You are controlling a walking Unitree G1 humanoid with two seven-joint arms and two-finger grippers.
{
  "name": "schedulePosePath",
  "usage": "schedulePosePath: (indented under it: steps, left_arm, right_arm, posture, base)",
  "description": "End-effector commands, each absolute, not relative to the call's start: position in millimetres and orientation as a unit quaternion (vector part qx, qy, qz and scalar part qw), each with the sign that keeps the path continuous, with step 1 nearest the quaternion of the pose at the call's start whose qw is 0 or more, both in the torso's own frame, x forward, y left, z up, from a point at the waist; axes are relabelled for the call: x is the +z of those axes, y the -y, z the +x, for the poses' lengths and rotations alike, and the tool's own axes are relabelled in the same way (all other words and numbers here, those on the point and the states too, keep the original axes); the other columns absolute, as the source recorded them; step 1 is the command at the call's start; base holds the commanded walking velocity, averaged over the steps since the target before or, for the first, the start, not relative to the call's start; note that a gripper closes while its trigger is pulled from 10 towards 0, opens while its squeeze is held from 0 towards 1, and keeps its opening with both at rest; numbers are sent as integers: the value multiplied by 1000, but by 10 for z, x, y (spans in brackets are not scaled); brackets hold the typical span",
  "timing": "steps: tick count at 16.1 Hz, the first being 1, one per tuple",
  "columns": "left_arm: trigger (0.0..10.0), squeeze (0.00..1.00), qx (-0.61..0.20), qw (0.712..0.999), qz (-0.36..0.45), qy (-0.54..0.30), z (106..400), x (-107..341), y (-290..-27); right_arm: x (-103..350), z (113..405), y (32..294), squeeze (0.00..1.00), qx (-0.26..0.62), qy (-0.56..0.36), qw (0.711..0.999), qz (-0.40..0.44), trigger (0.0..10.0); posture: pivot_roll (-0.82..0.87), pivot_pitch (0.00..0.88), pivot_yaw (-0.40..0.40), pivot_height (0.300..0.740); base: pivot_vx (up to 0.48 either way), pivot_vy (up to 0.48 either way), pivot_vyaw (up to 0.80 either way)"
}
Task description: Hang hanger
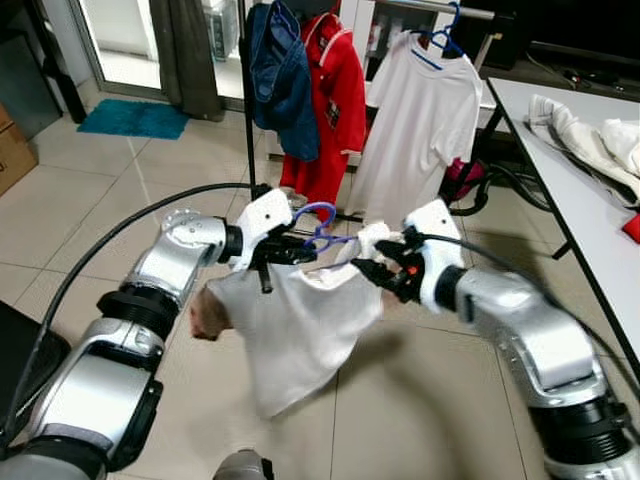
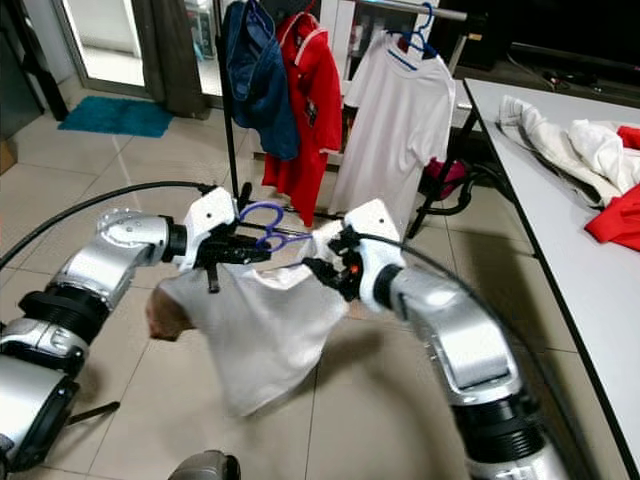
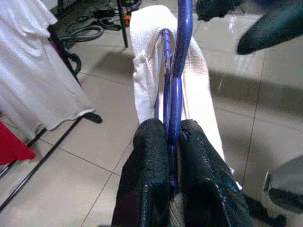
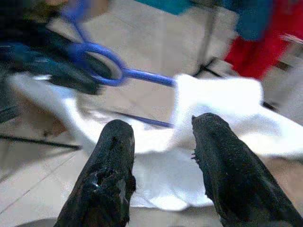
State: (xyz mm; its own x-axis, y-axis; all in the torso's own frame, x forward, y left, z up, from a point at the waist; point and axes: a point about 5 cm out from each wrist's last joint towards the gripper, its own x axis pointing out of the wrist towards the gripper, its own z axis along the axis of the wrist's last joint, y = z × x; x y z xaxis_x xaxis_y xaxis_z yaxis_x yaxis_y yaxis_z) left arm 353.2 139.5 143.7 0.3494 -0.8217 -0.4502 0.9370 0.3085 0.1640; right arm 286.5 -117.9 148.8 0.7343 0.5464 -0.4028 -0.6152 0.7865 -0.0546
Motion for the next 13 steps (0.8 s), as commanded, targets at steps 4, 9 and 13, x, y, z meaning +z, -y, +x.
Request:
schedulePosePath:
  steps: [4, 9, 13]
  left_arm:
    - [0, 0, -557, 798, 196, -120, 3533, 1511, -1320]
    - [0, 0, -564, 793, 196, -121, 3503, 1501, -1305]
    - [0, 0, -566, 792, 195, -121, 3495, 1500, -1291]
  right_arm:
    - [1440, 2958, 1229, 0, 255, -205, 941, -81, 4314]
    - [1489, 3028, 1200, 0, 239, -198, 949, -49, 0]
    - [1456, 3025, 1204, 0, 234, -207, 949, -48, 0]
  posture:
    - [59, 0, -39, 740]
    - [59, 0, -44, 740]
    - [60, 0, -46, 740]
  base:
    - [0, 0, 0]
    - [0, 0, 0]
    - [0, 0, 0]
